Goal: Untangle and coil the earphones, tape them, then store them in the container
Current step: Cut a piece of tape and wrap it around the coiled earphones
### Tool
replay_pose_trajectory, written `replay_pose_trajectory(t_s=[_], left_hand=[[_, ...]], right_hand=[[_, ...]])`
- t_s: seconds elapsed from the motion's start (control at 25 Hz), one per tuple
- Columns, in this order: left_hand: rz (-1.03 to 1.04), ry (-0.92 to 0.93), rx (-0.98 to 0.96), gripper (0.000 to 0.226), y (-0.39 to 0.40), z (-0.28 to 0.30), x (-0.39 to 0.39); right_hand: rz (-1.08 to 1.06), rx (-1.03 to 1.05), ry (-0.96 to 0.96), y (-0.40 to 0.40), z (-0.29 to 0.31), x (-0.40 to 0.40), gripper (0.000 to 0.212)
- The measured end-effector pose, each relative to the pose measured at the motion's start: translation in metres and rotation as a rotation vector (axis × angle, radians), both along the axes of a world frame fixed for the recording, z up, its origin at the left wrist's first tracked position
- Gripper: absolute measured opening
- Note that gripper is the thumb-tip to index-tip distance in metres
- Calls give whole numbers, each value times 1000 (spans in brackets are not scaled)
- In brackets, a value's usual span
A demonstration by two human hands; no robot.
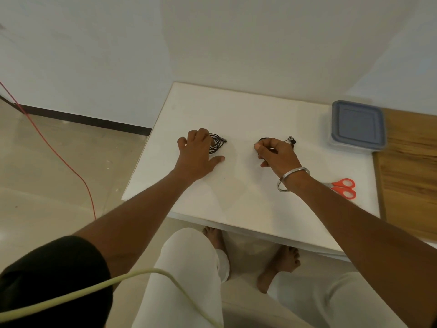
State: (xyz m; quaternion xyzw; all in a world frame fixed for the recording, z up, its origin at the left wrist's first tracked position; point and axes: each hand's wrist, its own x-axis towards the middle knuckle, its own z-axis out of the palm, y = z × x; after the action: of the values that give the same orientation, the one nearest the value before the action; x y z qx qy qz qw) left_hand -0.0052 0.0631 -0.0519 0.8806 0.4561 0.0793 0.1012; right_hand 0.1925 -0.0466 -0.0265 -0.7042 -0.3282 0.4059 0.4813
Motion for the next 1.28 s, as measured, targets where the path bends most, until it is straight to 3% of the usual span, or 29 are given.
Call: replay_pose_trajectory(t_s=[0.24,0.52,0.72,0.88,1.28], left_hand=[[-93,234,61,28,10,4,6],[-171,-16,-155,24,9,34,12],[-277,-183,-523,28,-3,59,19],[-320,-206,-580,24,-14,71,26],[-324,-296,-764,28,-27,87,39]], right_hand=[[39,0,-24,5,0,-6,4],[132,29,-43,11,13,-19,8],[229,80,-124,8,29,-17,11],[288,118,-170,2,44,-8,8],[279,165,-108,-14,58,3,21]])
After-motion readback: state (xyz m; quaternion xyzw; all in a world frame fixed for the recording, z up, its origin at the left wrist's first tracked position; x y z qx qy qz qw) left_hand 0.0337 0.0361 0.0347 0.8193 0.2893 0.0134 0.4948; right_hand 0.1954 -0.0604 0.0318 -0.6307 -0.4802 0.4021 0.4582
